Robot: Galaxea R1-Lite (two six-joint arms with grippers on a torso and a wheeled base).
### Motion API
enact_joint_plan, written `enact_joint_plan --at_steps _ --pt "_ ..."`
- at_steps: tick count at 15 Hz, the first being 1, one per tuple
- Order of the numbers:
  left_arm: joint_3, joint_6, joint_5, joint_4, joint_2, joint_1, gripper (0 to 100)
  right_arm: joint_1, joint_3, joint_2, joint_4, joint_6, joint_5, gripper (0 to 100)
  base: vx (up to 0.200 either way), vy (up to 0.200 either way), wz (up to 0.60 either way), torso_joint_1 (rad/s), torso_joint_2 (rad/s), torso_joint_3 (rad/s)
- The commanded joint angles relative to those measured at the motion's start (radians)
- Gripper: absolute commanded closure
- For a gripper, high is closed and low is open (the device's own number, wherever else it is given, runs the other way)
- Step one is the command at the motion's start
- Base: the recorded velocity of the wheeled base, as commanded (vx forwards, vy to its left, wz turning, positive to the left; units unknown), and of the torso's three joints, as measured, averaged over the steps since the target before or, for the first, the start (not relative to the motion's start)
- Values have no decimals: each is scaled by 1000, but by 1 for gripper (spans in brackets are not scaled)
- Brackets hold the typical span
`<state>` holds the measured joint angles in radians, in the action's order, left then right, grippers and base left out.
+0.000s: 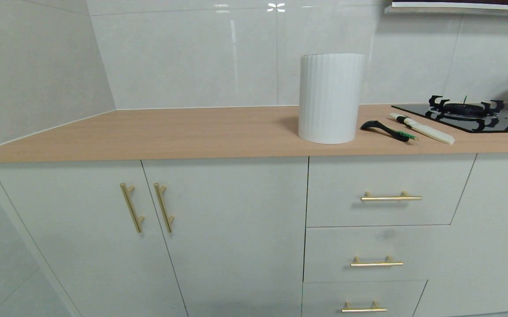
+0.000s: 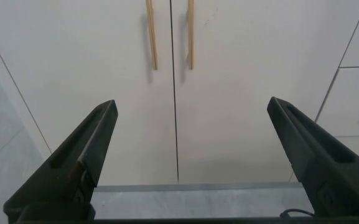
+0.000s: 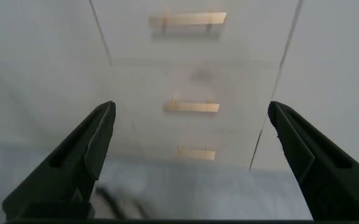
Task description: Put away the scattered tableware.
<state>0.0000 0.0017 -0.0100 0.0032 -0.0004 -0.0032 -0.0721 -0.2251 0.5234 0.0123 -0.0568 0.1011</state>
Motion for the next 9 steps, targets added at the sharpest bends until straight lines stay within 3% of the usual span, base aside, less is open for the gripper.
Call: enact_joint_plan --at_steps 1,3,7,9 --pt "0 0 -1 0 0 0 0 -38 -115 532 9 3 16 0 0 0 0 0 0 0" --pt "0 0 1 0 0 0 0 -43 -181 748 64 0 14 0 0 0 0 0 0 0" --pt "0 0 1 0 0 0 0 -43 -307 1207 347 2 5 0 0 0 0 0 0 0" --pt "0 0 -1 0 0 0 0 -43 -349 1325 403 2 2 0 0 0 0 0 0 0"
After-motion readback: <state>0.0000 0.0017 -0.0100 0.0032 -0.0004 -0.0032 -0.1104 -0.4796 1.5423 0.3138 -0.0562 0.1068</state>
